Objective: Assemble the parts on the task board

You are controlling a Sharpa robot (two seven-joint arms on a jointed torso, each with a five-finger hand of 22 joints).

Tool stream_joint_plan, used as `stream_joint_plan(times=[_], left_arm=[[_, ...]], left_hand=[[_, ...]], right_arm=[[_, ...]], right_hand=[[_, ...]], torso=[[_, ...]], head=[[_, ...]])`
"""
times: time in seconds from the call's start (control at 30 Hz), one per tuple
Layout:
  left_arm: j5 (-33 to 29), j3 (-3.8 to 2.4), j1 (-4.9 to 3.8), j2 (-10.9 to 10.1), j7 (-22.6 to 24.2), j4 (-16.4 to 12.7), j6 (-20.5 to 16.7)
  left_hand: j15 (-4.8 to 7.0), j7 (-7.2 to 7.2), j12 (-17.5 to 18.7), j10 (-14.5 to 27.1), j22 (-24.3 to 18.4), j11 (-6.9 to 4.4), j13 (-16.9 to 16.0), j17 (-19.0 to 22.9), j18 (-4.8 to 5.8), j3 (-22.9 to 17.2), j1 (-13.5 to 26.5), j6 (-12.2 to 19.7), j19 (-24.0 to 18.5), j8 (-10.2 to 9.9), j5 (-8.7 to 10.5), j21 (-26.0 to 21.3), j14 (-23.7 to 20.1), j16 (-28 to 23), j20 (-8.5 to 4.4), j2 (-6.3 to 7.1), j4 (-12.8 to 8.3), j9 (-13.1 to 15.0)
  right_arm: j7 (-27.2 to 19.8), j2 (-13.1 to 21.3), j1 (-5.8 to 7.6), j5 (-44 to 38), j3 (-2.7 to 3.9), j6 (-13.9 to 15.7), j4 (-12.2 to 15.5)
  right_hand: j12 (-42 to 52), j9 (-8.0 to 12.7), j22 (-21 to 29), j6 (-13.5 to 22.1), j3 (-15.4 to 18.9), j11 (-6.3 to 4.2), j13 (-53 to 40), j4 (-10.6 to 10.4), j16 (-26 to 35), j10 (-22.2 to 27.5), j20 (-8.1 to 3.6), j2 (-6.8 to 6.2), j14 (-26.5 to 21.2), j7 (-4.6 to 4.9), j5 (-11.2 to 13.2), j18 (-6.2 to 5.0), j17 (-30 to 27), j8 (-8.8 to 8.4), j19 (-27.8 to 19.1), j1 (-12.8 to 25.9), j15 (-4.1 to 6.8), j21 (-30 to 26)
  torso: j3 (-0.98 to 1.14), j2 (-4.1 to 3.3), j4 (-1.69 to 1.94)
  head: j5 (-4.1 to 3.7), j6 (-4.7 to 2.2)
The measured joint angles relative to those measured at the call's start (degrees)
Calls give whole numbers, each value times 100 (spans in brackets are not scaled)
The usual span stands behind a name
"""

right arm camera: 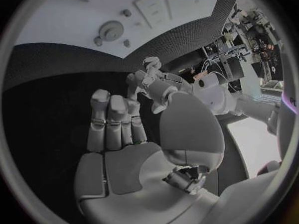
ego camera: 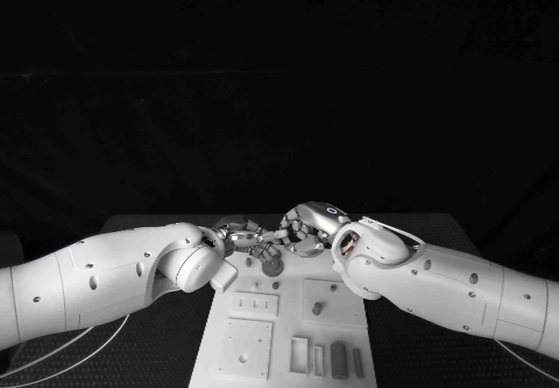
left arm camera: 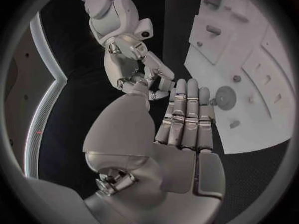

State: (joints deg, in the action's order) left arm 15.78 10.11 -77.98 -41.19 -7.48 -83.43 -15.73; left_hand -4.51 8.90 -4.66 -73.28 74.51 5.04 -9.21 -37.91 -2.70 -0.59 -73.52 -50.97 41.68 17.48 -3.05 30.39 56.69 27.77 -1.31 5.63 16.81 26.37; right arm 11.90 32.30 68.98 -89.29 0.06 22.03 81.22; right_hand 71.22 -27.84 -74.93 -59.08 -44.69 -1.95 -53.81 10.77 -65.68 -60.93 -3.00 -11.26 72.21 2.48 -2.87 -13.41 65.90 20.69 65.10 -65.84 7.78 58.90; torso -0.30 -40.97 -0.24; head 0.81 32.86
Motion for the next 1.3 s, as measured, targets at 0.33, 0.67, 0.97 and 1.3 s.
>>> stream_joint_plan(times=[0.33, 0.67, 0.97, 1.3], left_arm=[[-5, 2, 1, -7, -9, -32, -2], [-5, 6, 3, -59, -36, -52, -1], [-6, 14, 9, -60, -43, -59, -5], [-11, 31, 29, -64, -112, -48, -9]], left_hand=[[0, -12, 0, 0, -1, -1, -1, -7, 3, 32, -42, -13, 0, -21, 0, 22, 0, 0, 0, -154, 0, -14], [0, -40, 0, -1, -1, -1, -19, -12, 6, 47, -160, -82, 0, -21, 0, 24, 0, 16, 0, -271, -16, -28], [0, -92, 0, -34, -10, -34, -45, -18, 20, 47, -407, -134, -24, -23, 0, 66, 0, 22, -22, -392, -16, -47], [0, -144, 0, -96, -23, -96, -76, -23, 21, -33, -666, -207, -44, -12, 0, 66, 0, 46, -2, -426, -16, -61]], right_arm=[[30, -45, -9, -1, 0, 0, 22], [43, -103, -26, 14, 2, 0, 49], [44, -150, -51, 41, 10, 6, 2], [25, -209, -139, 101, 16, 82, -67]], right_hand=[[0, 0, 0, -4, -32, -20, 0, -2, 0, -20, -18, -16, 26, -4, 0, 0, -6, 0, 20, -16, 8, 0], [0, -1, 1, -6, -32, -20, 5, -2, 0, -21, -18, -31, 27, -6, 0, 0, -5, 0, 20, -1, 9, 0], [0, -3, 1, -7, -47, -20, 5, -17, 0, -20, -17, -46, 27, -7, 0, 0, -11, 4, 20, -16, 8, -1], [0, -14, 1, -9, -47, -20, 11, -17, 0, -21, -37, -46, 28, -9, 5, 0, -10, 11, 41, -16, 7, -3]], torso=[[3, -5, -5], [7, -9, -9], [8, -9, -4], [9, -10, 1]], head=[[-4, 13], [-18, 23], [-34, 40], [-27, 55]])
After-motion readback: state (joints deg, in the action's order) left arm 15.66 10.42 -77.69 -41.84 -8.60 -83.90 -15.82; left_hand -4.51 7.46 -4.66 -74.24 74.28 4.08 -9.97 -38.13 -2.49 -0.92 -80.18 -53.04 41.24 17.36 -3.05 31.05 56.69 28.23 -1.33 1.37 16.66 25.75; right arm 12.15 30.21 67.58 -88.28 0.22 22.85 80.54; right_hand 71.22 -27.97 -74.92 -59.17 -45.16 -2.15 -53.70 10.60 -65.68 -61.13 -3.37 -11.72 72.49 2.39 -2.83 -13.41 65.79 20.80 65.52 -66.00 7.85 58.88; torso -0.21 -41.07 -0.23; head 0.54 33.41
